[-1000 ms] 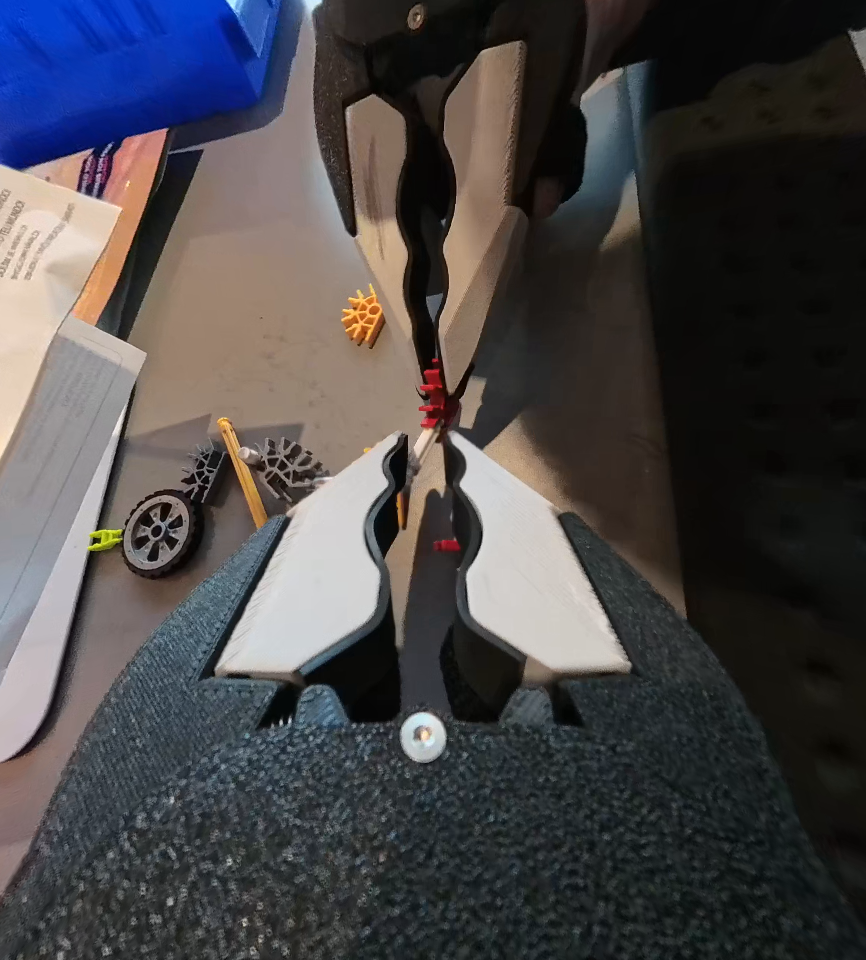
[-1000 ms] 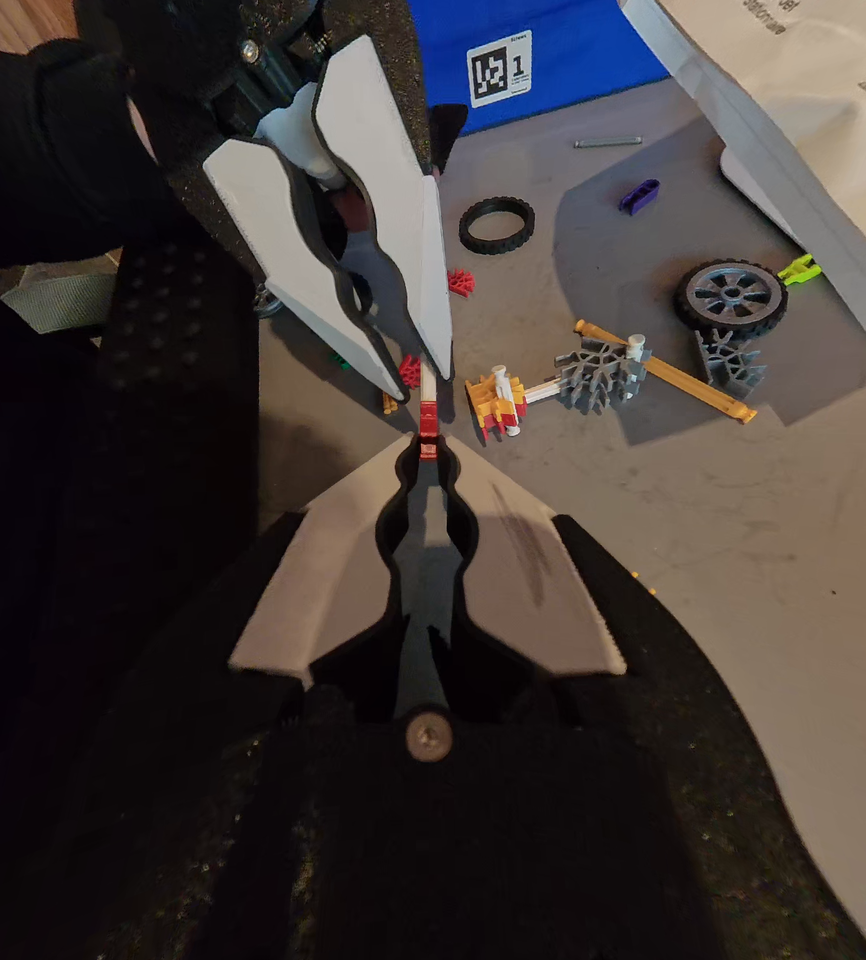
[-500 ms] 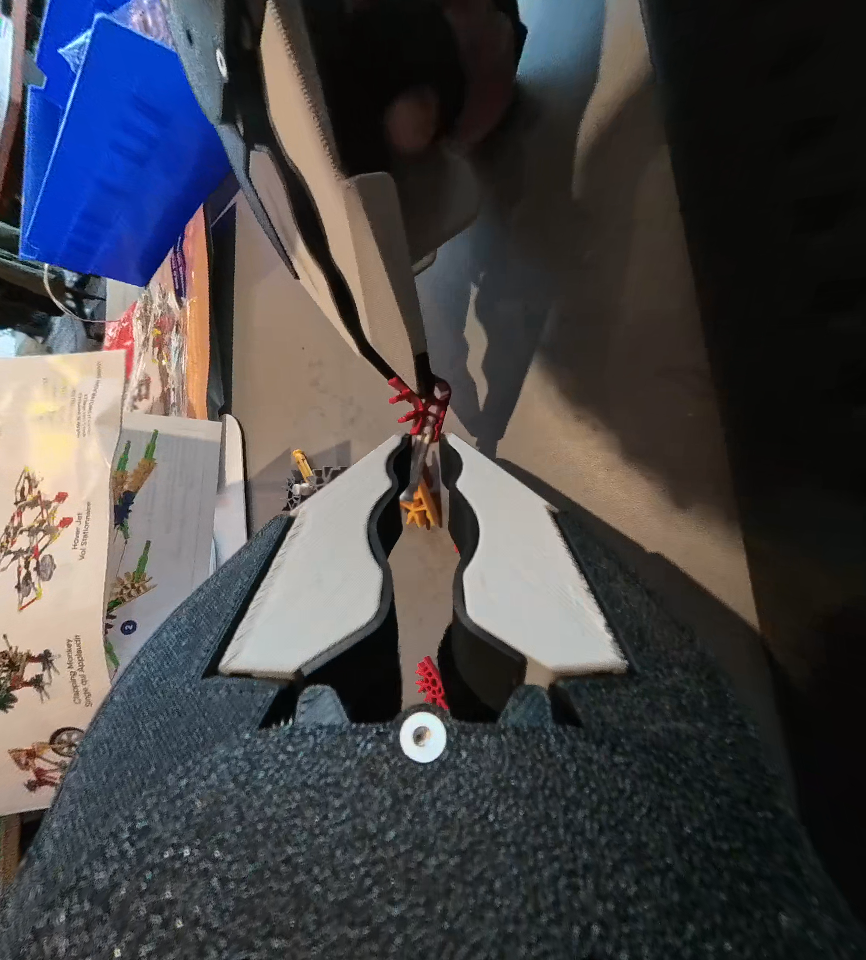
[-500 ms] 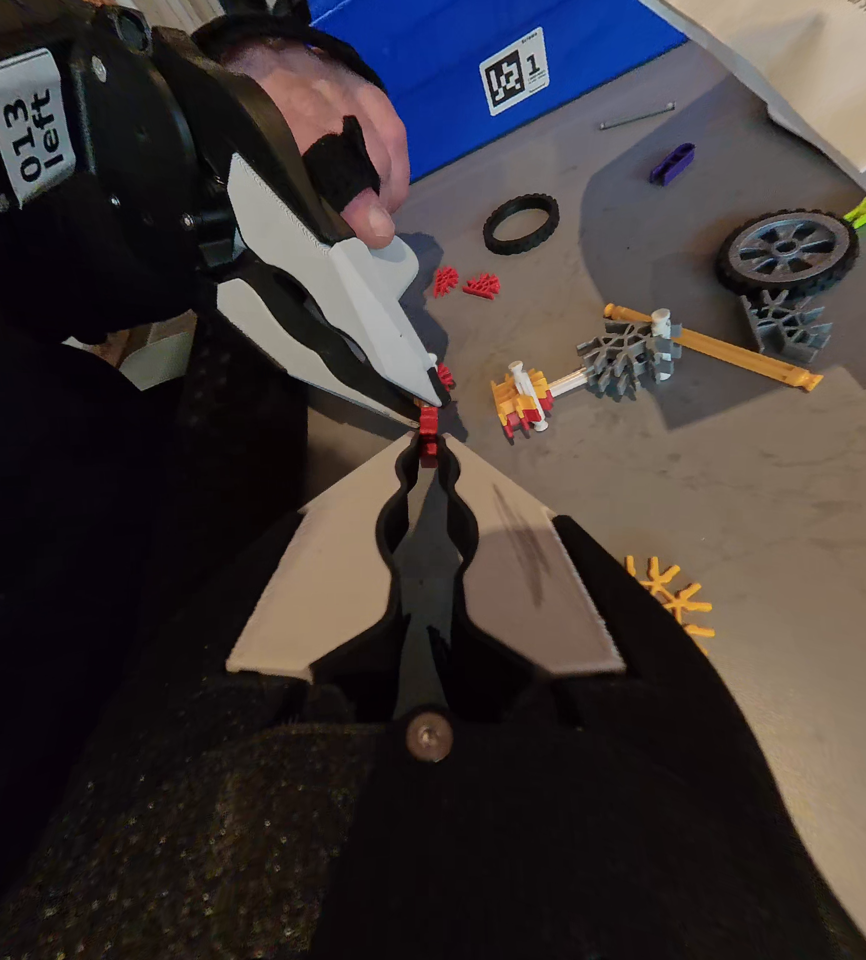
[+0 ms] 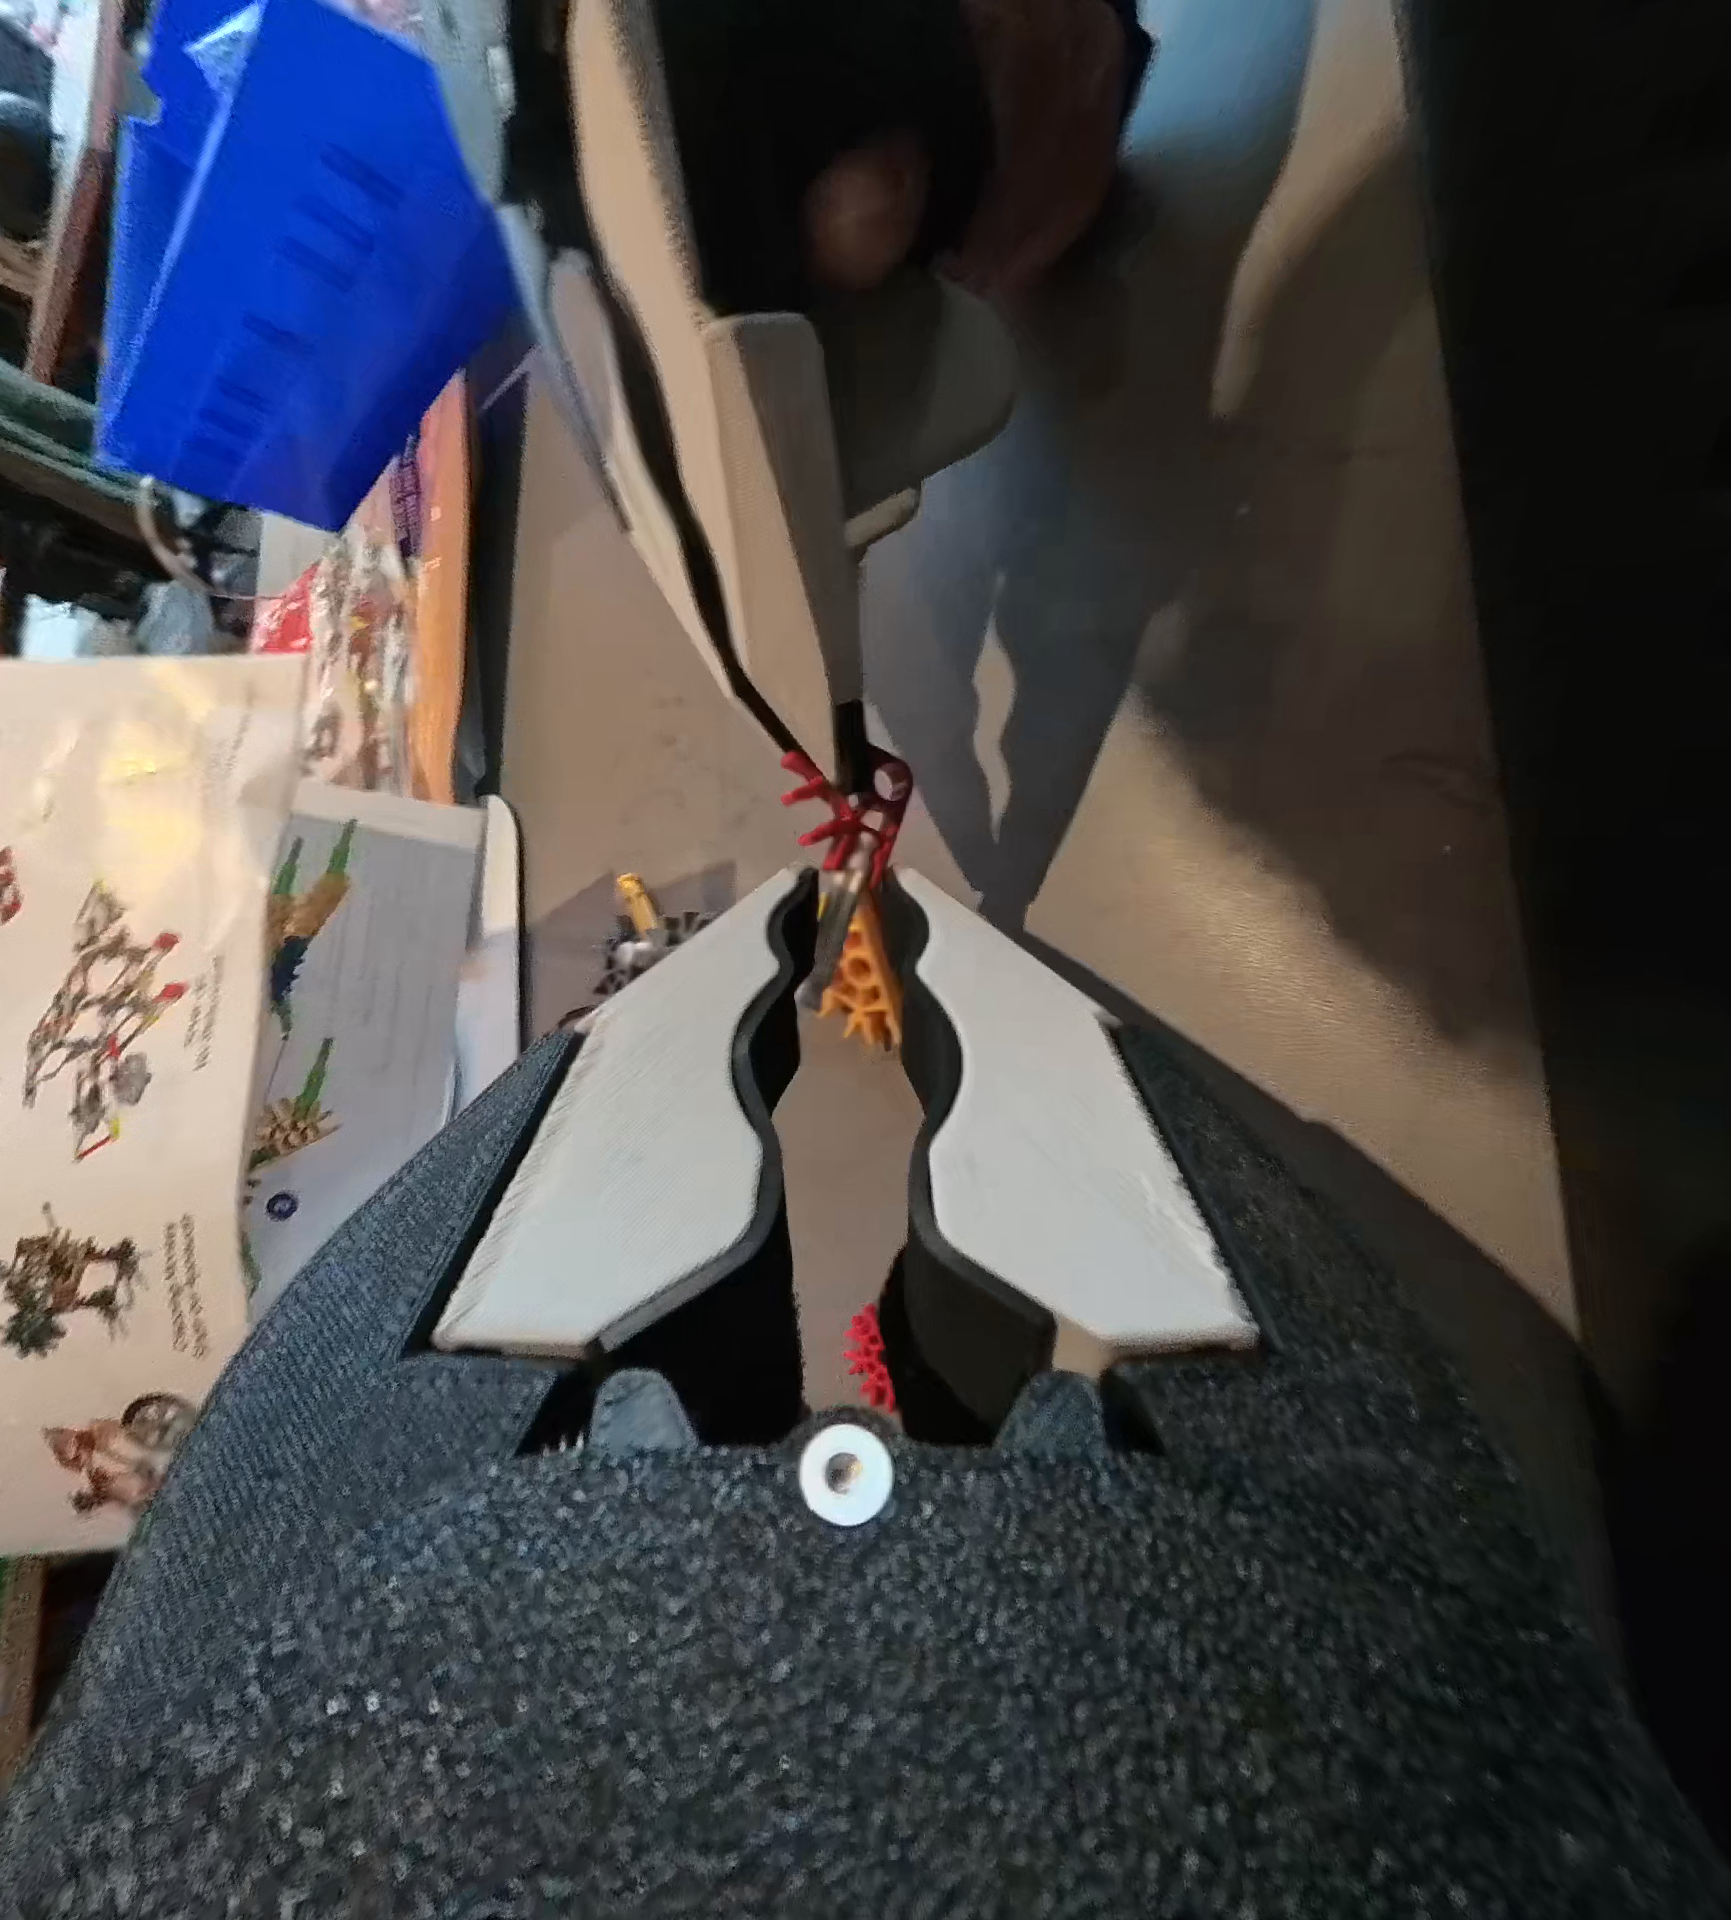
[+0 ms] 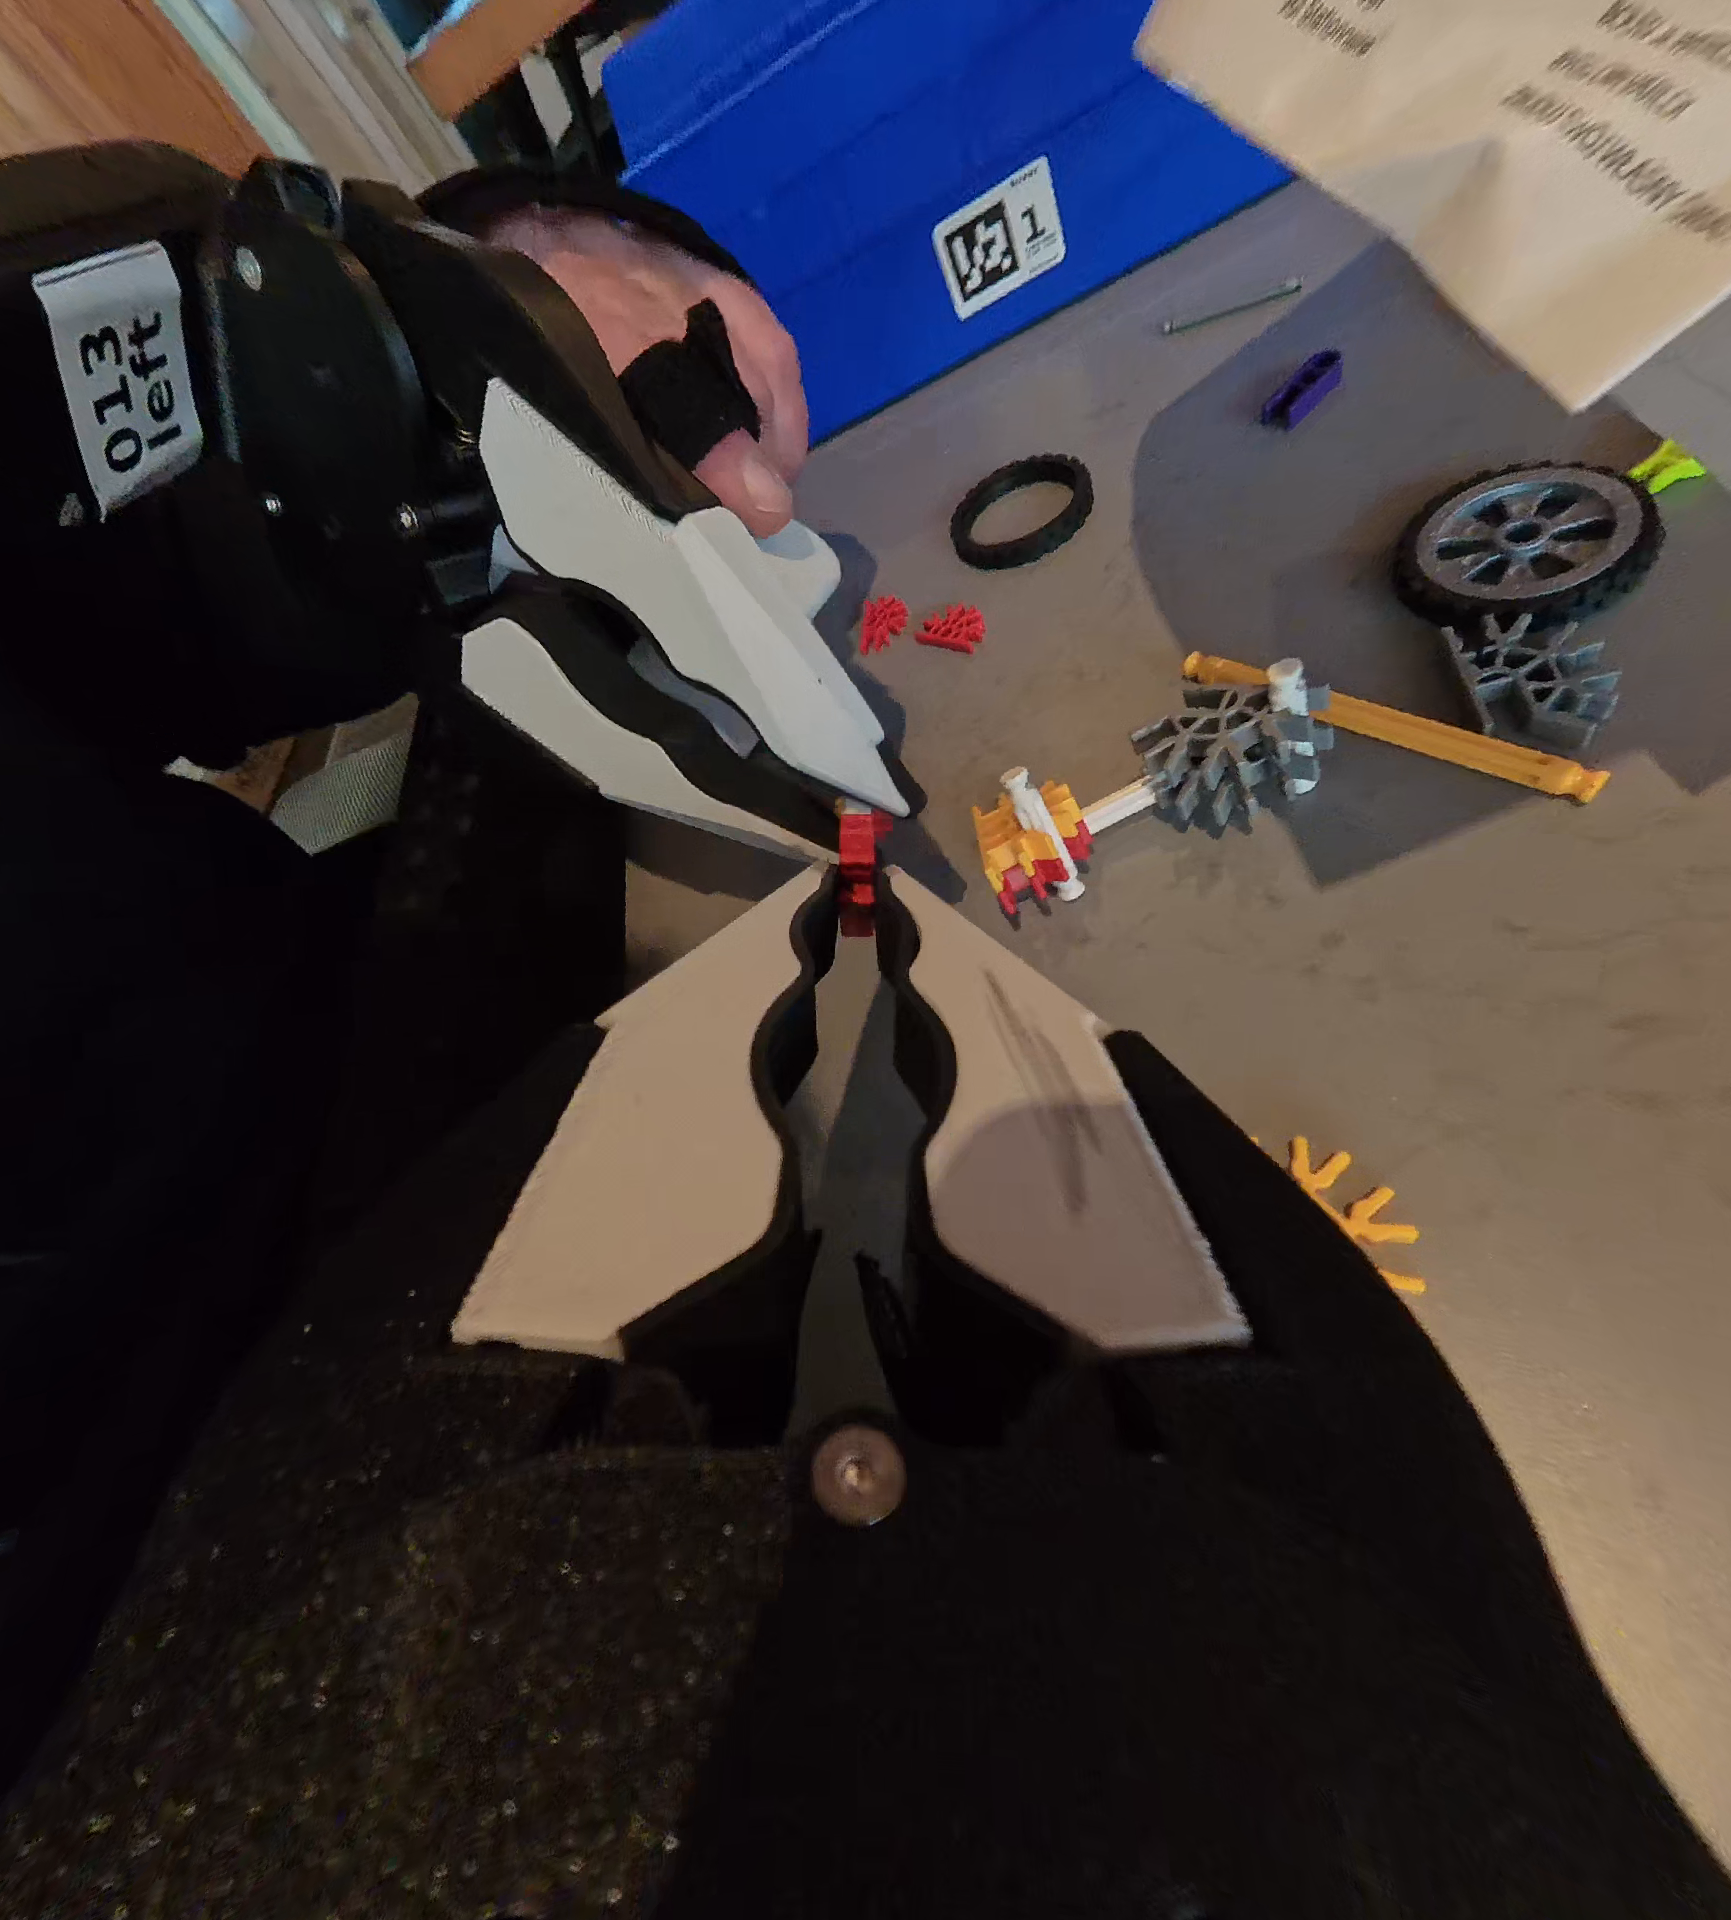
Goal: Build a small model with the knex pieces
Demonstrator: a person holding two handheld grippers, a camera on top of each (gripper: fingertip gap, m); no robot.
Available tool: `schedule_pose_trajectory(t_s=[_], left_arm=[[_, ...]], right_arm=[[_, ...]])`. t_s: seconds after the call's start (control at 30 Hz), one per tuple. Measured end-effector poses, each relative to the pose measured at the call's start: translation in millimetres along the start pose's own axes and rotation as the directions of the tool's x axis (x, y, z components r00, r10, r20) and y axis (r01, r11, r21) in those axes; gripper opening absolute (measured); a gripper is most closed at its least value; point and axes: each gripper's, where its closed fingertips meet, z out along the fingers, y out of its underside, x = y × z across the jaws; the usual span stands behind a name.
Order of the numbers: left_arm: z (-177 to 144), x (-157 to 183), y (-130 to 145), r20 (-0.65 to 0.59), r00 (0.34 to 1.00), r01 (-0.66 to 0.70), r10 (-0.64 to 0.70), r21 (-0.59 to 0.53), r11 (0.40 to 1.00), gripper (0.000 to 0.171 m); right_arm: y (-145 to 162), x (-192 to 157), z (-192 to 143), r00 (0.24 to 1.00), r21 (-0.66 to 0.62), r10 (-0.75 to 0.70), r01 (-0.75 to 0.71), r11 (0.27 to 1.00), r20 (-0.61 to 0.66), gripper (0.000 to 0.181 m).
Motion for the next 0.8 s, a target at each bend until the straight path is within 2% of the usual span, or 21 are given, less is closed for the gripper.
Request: schedule_pose_trajectory(t_s=[0.13, 0.23, 0.3, 0.47, 0.53, 0.67, 0.73, 0.8], left_arm=[[-9.4, -23.6, 5.0, 0.082, 0.988, 0.131, -0.133, 0.025, 0.991, 0.013], [-13.7, -37.3, 11.9, 0.097, 0.957, 0.271, -0.274, 0.049, 0.961, 0.024], [-10.2, -36.3, 15.3, 0.072, 0.938, 0.338, -0.34, 0.034, 0.941, 0.04], [-0.6, -33.7, 8.2, 0.081, 0.915, 0.394, -0.395, 0.024, 0.919, 0.058], [1.4, -39.0, 11.0, 0.138, 0.904, 0.408, -0.404, -0.002, 0.913, 0.054], [4.2, -43.7, 13.1, 0.176, 0.875, 0.462, -0.452, -0.019, 0.887, 0.053], [0.3, -53.0, 11.8, 0.216, 0.858, 0.476, -0.467, 0.007, 0.879, 0.045], [-0.8, -57.1, 10.9, 0.228, 0.85, 0.484, -0.474, 0.014, 0.875, 0.045]], right_arm=[[-10.4, 13.3, -6.7, 0.998, 0.074, 0.036, -0.031, 0.997, -0.06, 0.005], [-20.1, 20.1, -13.4, 0.994, 0.146, 0.082, -0.071, 0.987, -0.066, 0.005], [-26.4, 20.7, -15.5, 0.993, 0.189, 0.104, -0.092, 0.978, -0.056, 0.005], [-33.7, 20.6, -11.4, 0.989, 0.236, 0.138, -0.121, 0.964, -0.058, 0.005], [-36.2, 20.0, -9.3, 0.987, 0.251, 0.146, -0.126, 0.96, -0.061, 0.005], [-38.8, 16.2, -3.9, 0.988, 0.263, 0.136, -0.112, 0.958, -0.075, 0.005], [-42.9, 17.7, -4.7, 0.986, 0.293, 0.147, -0.117, 0.949, -0.084, 0.005], [-46.7, 17.9, -6.3, 0.985, 0.317, 0.156, -0.124, 0.94, -0.078, 0.005]])
